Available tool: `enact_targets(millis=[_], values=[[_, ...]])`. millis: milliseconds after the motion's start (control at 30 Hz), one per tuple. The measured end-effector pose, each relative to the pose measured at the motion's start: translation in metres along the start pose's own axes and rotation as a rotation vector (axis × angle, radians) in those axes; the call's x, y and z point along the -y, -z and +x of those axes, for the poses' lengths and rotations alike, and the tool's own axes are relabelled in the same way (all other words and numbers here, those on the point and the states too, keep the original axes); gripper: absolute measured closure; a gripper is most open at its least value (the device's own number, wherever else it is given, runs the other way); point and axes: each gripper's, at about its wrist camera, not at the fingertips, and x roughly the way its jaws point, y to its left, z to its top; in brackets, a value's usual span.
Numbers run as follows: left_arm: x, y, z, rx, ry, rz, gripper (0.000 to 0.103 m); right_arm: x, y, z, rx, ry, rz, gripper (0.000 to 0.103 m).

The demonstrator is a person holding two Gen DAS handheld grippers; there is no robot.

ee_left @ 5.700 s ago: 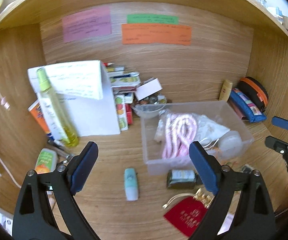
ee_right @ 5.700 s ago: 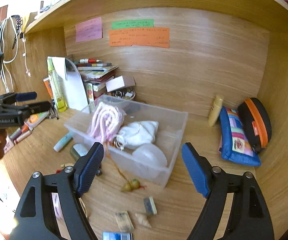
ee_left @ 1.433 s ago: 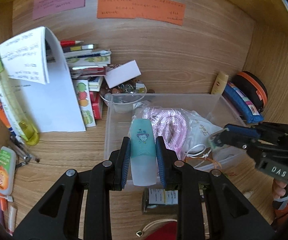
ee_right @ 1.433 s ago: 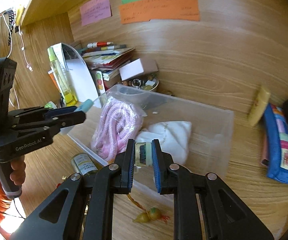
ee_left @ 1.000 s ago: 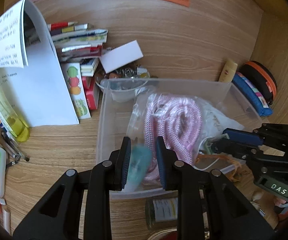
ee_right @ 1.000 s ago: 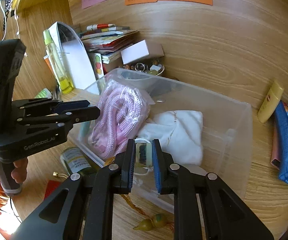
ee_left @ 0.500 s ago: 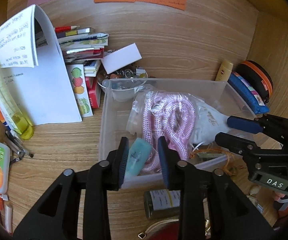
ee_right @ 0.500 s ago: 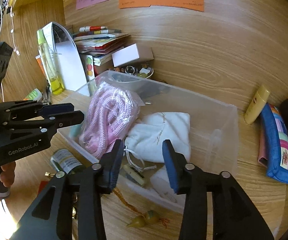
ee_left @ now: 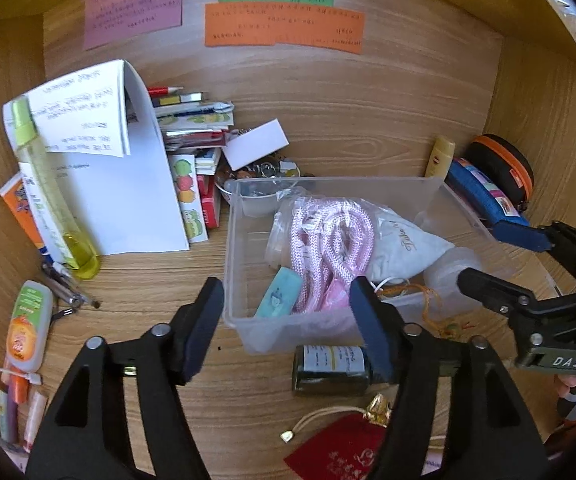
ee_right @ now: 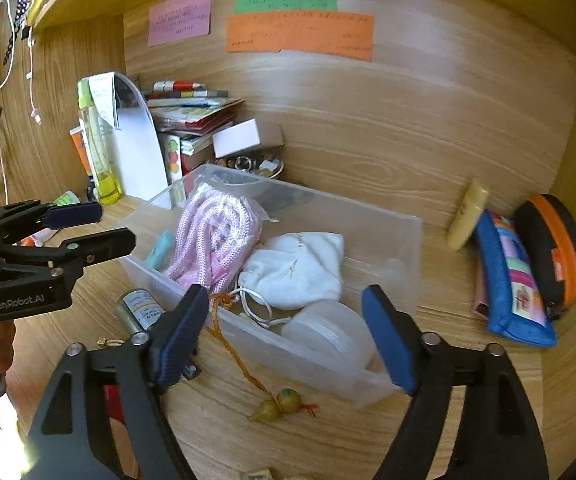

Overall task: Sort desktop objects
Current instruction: 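Open both grippers to release the teal bottle and card into the box, then move both grippers back toward the remaining items on the desk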

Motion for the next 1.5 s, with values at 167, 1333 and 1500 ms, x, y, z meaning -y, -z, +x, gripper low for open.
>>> enact_targets(millis=[167,1333,1500], values=[[0.0,0.007,-0.013,0.007,-0.02,0.004,0.034,0.003,0.007,-0.013,-0.007,-0.008,0.03,0.021],[0.027,0.094,-0.073,-0.04,-0.006,0.004,0.006,0.042,0.13,-0.074,-0.102,0.076,0.241,0.015],[0.047,0.103,-0.073,-0.059,0.047,0.016,0.006,0.038,0.148,-0.074,-0.139,0.061,0.244,0.015]])
